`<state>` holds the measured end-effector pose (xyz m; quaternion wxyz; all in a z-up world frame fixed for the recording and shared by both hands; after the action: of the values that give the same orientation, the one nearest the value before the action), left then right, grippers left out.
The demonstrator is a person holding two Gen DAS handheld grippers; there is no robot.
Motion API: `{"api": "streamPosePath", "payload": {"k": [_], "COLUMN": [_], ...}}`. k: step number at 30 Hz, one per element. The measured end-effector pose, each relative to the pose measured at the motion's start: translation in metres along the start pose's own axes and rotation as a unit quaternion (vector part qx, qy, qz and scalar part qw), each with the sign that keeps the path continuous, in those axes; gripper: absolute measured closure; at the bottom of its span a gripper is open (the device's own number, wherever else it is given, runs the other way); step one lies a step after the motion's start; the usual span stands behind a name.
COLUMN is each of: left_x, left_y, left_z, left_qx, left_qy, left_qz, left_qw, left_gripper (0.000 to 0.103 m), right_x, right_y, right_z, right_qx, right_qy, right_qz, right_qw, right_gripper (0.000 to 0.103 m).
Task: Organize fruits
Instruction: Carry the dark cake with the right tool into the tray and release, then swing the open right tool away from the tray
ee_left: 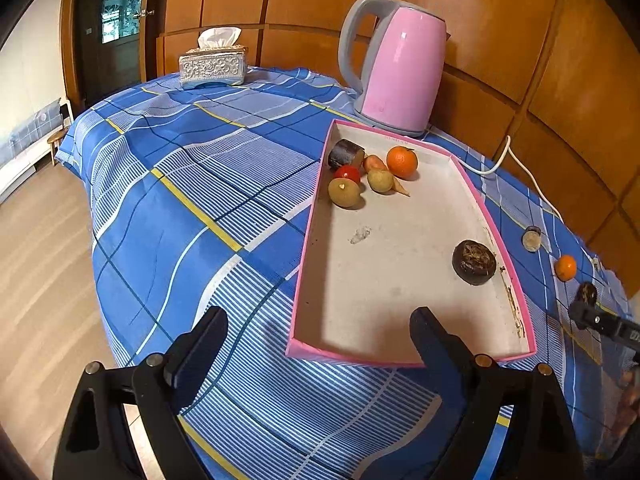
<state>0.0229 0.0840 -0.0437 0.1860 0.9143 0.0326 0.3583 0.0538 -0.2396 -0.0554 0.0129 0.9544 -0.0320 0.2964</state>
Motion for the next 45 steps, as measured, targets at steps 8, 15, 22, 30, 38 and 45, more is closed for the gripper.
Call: {"api": "streamPosePath", "payload": {"k": [8, 15, 22, 30, 38, 45], "left_x": [0.001, 0.0, 0.0, -0.001, -0.001, -0.001], "left_y": [-0.003, -0.006, -0.011, -0.01, -0.008, -0.007], "left_z": [-0.001, 0.001, 0.004, 0.003, 0.002, -0.001], "left_qx": [0.001, 0.004, 0.006, 0.005, 0.005, 0.005], "left_qy": [0.003, 0.0, -0.004, -0.004, -0.004, -0.001], "left_qz": [-0.005, -0.009, -0.016, -0.014, -0.012, -0.011], "left_qw": [1.0, 1.0, 0.9998, 0.9999, 0.9999, 0.9999], "left_gripper": [0.01, 0.01, 0.01, 0.01, 0.01, 0.01], "right_x": [0.02, 0.045, 0.048, 0.043, 0.032, 0.025], "right_y": [-0.073, -0.132, -0.159, -0.154, -0.137, -0.128], "right_z": [-0.007, 0.0, 0.012, 0.012, 0.011, 0.012], "right_qx": [0.08, 0.127, 0.144, 0.138, 0.104, 0.088], "right_qy": [0.002, 0.0, -0.011, -0.006, 0.001, 0.001], "right_qz": [-0.081, -0.107, -0.1, -0.092, -0.086, -0.078], "right_qw": [0.993, 0.986, 0.984, 0.986, 0.991, 0.993], "right_gripper": [0.056, 0.056, 0.054, 0.045, 0.045, 0.045]}}
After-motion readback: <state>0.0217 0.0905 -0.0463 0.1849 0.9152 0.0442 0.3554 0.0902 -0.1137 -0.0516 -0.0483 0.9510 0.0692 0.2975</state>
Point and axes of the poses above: each gripper's, at about its wrist camera, not at the fingertips, and z roughly the way its jaws point, y to its right, x to its top, the point moved 2 cm from there along z, roughly the way its jaws point, and after that the axes turned 15 degrees about -x, right-handed, at the moved point
